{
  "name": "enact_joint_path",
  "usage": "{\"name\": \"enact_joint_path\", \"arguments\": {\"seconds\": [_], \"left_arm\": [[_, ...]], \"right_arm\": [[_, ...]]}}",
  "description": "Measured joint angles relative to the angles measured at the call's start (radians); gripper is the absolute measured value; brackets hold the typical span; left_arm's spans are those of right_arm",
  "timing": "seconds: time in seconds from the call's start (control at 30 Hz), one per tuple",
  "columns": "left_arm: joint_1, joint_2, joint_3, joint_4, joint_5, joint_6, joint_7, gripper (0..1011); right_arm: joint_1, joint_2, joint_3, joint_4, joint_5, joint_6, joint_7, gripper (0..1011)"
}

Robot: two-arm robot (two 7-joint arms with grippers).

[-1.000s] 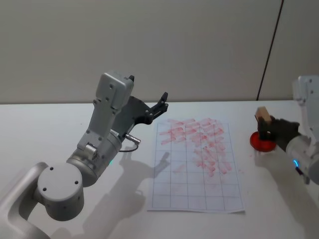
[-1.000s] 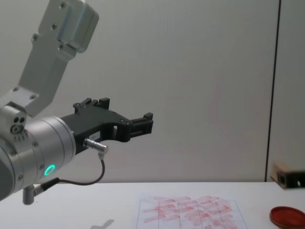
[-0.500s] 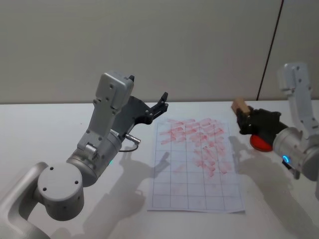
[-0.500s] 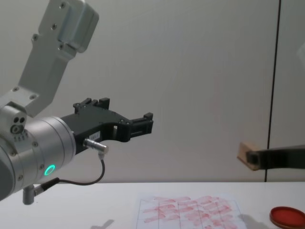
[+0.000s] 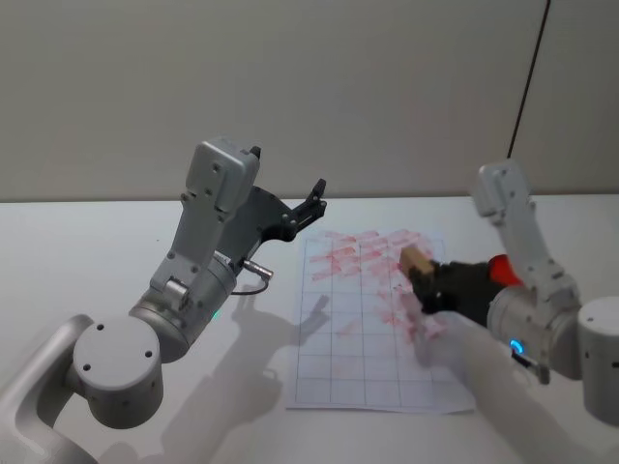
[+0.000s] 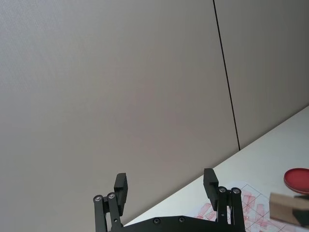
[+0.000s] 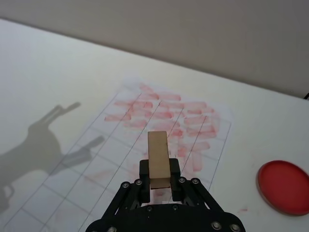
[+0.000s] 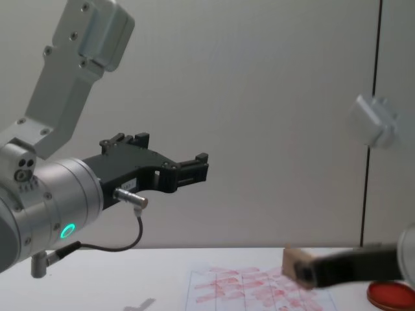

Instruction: Use the one hand to pick up the stamp and affix it onto the A4 paper.

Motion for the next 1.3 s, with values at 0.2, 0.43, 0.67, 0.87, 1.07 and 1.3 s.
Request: {"name": "enact_joint_path", "arguments": {"seconds": [0.2,0.43,0.67,0.87,1.07,1.3], "left_arm": [[0.000,0.000,0.000,0.000,0.000,0.000,0.000,1002],[0.000,0.000,0.000,0.000,0.000,0.000,0.000,1001],[0.000,0.000,0.000,0.000,0.000,0.000,0.000,1001],[0.000,0.000,0.000,0.000,0.000,0.000,0.000,1001],[0.000,0.000,0.000,0.000,0.000,0.000,0.000,1001],[0.000,0.000,0.000,0.000,0.000,0.000,0.000,1001]], "right_arm": [[-0.008,-0.001,-0.023,0.016,-0.039,0.033,0.031,217],[-0.019,0.005,-0.033,0.026,-0.068,0.059,0.045,216],[-0.029,0.015,-0.032,0.035,-0.085,0.072,0.043,217],[-0.034,0.021,-0.029,0.042,-0.092,0.072,0.039,216],[-0.036,0.024,-0.027,0.052,-0.097,0.072,0.038,216],[-0.034,0.024,-0.026,0.074,-0.102,0.071,0.041,217]]}}
